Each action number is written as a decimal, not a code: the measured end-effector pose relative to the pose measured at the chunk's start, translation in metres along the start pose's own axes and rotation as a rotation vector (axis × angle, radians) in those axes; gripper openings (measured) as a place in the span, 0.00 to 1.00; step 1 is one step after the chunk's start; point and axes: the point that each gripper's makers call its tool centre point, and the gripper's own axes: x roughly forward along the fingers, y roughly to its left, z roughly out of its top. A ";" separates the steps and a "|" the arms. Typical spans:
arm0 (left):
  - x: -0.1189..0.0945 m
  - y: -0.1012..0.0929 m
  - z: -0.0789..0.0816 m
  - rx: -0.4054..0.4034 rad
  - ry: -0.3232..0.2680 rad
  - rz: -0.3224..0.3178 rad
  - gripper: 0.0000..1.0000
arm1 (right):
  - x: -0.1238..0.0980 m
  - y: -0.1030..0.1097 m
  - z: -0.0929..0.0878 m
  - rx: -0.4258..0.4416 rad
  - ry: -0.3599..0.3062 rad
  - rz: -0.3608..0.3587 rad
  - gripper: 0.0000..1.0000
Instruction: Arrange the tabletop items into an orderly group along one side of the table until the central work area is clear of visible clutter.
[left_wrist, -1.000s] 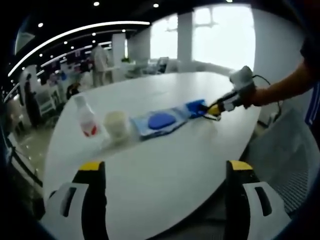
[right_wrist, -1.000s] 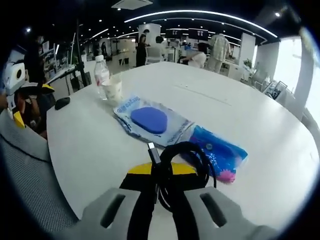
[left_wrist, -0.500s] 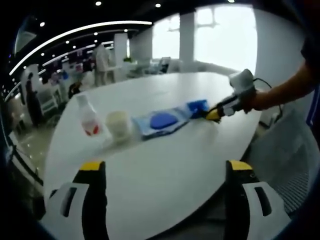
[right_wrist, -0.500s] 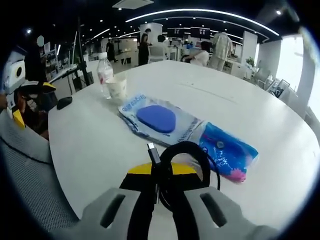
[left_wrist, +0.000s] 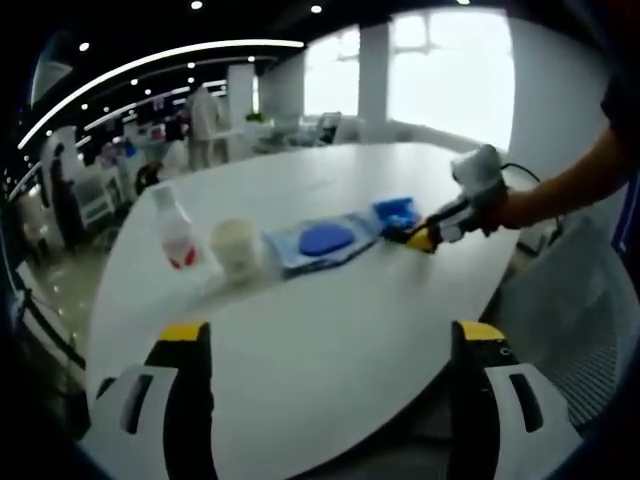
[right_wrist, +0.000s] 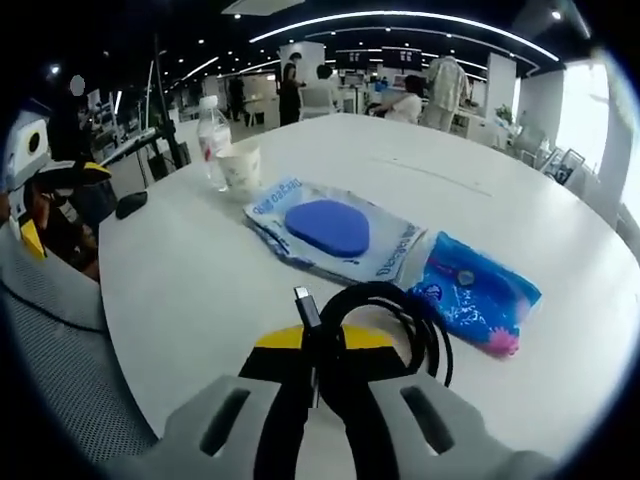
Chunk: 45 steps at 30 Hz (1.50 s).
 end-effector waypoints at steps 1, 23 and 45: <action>0.000 0.000 0.000 0.000 -0.001 0.001 0.96 | 0.002 0.000 -0.002 0.006 0.005 0.003 0.10; 0.001 0.001 -0.004 -0.003 0.017 0.002 0.96 | 0.023 0.012 -0.022 0.068 0.068 0.043 0.11; 0.002 -0.002 -0.004 0.007 0.021 -0.014 0.96 | -0.006 0.009 -0.008 -0.013 -0.020 0.012 0.29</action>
